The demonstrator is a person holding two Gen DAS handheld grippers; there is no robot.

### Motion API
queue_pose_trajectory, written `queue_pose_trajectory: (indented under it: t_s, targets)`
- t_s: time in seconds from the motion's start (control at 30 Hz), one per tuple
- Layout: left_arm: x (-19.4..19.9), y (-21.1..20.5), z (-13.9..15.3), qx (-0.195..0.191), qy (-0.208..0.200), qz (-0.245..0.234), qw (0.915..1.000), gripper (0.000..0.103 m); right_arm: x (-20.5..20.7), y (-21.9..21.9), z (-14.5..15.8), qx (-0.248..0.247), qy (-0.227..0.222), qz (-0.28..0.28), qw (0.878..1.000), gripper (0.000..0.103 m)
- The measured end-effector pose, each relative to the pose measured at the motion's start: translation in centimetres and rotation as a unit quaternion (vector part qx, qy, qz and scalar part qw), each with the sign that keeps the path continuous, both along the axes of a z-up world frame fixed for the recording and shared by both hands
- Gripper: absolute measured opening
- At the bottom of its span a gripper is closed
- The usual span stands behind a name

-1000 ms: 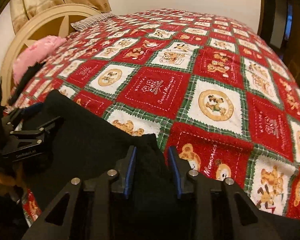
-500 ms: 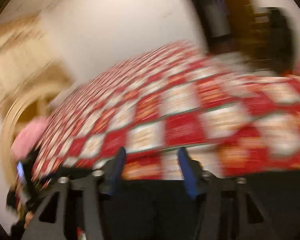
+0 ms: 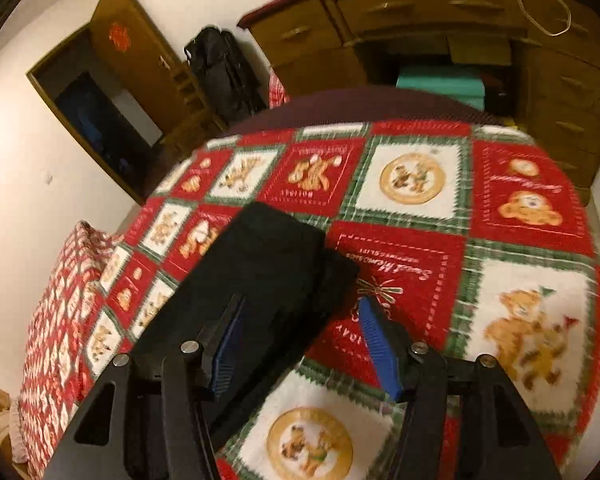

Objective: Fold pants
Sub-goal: 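Fold the pants end with the right gripper over the pants and open it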

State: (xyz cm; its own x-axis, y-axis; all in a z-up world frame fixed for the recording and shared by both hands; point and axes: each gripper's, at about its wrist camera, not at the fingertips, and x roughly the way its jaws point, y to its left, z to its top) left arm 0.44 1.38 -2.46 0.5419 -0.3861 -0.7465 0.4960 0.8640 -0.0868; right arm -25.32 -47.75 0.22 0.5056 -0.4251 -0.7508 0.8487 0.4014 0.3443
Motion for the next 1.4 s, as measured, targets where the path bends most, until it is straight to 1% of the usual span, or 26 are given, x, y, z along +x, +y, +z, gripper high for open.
queue_pose_trajectory:
  t_s: [0.03,0.07,0.1,0.2,0.3,0.33,0.37,0.4,0.43,0.5,0.57,0.63,0.73,0.83,0.9,0.93,0.97,1.0,1.1,1.13,1.17,1.23,1.27,1.3,1.33,1.4]
  targets:
    - [-0.2,-0.7,0.0,-0.003,0.008,-0.006,0.9999,0.098,0.1,-0.5,-0.6,0.015,-0.003,-0.008,1.0,0.059]
    - [-0.5,-1.6,0.0,-0.005,0.017,-0.012,0.9998,0.098,0.2,-0.5,-0.5,0.005,-0.012,-0.014,1.0,0.059]
    - [-0.8,-2.1,0.0,-0.006,0.022,-0.018,0.9996,0.098,0.4,-0.6,-0.5,0.001,-0.007,-0.019,1.0,0.059]
    - [-1.9,-3.0,-0.1,-0.003,0.025,-0.03,0.9992,0.098,0.7,-0.5,-0.6,-0.008,-0.018,-0.014,1.0,0.059]
    - [-2.4,-3.5,-0.3,0.008,0.027,-0.033,0.9991,0.098,1.9,0.2,-0.8,-0.025,0.001,0.0,1.0,0.058]
    - [-2.4,-3.5,-0.4,0.009,0.029,-0.031,0.9991,0.098,2.3,0.3,-0.8,-0.028,0.007,0.005,1.0,0.047]
    - [-2.4,-3.7,-0.4,0.007,0.032,-0.029,0.9991,0.098,2.6,0.1,-1.0,-0.021,0.007,0.013,1.0,0.026]
    - [-2.5,-3.7,-0.4,0.004,0.036,-0.028,0.999,0.098,2.8,-0.1,-1.2,-0.012,0.006,0.02,1.0,0.017]
    - [-2.4,-3.9,-0.4,-0.001,0.04,-0.029,0.9988,0.098,2.8,-0.1,-1.4,-0.009,0.003,0.025,1.0,0.016]
    - [-2.6,-4.2,-0.3,-0.001,0.039,-0.034,0.9987,0.098,3.0,-0.2,-1.4,-0.006,-0.001,0.041,0.999,0.011]
    - [-2.8,-4.4,-0.3,0.004,0.032,-0.038,0.9987,0.098,3.2,0.5,-0.5,-0.021,-0.01,0.062,0.998,0.01]
    - [-2.9,-4.5,-0.3,0.01,0.028,-0.04,0.9988,0.098,3.7,2.3,1.6,-0.055,-0.025,0.101,0.993,0.01]
    - [-2.7,-3.8,-0.2,0.006,0.026,-0.034,0.9991,0.098,5.6,6.6,5.4,-0.098,-0.048,0.177,0.978,0.009]
    - [-2.1,-2.6,0.1,-0.001,0.021,-0.019,0.9996,0.098,8.6,12.6,8.2,-0.145,-0.059,0.272,0.949,0.009]
    - [-1.6,-1.6,0.3,-0.004,0.018,-0.006,0.9998,0.098,11.0,17.4,8.7,-0.166,-0.057,0.346,0.922,0.009]
    - [-1.4,-1.1,0.4,-0.007,0.016,0.001,0.9998,0.098,11.9,19.4,8.6,-0.175,-0.054,0.373,0.91,0.009]
    - [-1.2,-0.2,0.6,-0.012,0.015,0.011,0.9998,0.098,12.9,21.9,8.0,-0.184,-0.048,0.406,0.894,0.009]
    - [-1.0,0.4,0.6,-0.015,0.014,0.018,0.9996,0.098,14.0,24.5,7.1,-0.194,-0.041,0.44,0.876,0.009]
    - [-0.4,2.5,0.8,-0.02,0.007,0.043,0.9989,0.098,15.8,30.0,3.7,-0.205,-0.019,0.511,0.835,0.009]
    - [-0.3,3.2,0.9,-0.021,0.006,0.051,0.9985,0.098,16.2,31.9,2.3,-0.208,-0.01,0.535,0.819,0.009]
    - [-0.1,4.1,0.9,-0.024,0.005,0.063,0.9977,0.098,16.4,34.1,0.6,-0.227,0.01,0.56,0.797,0.009]
    - [0.2,5.5,0.8,-0.028,0.007,0.078,0.9965,0.098,16.1,37.1,-2.2,-0.269,0.049,0.592,0.758,0.009]
    - [0.3,5.9,0.8,-0.03,0.008,0.083,0.9961,0.098,16.0,38.2,-3.8,-0.29,0.07,0.602,0.741,0.009]
    - [0.4,6.4,0.7,-0.031,0.01,0.089,0.9955,0.098,15.8,38.6,-4.8,-0.304,0.085,0.604,0.732,0.011]
    - [0.5,6.9,0.5,-0.031,0.011,0.094,0.9951,0.098,15.6,38.6,-5.3,-0.313,0.092,0.604,0.727,0.011]
    - [0.7,7.3,0.3,-0.028,0.011,0.098,0.9947,0.098,15.1,38.3,-5.2,-0.332,0.093,0.605,0.718,0.013]
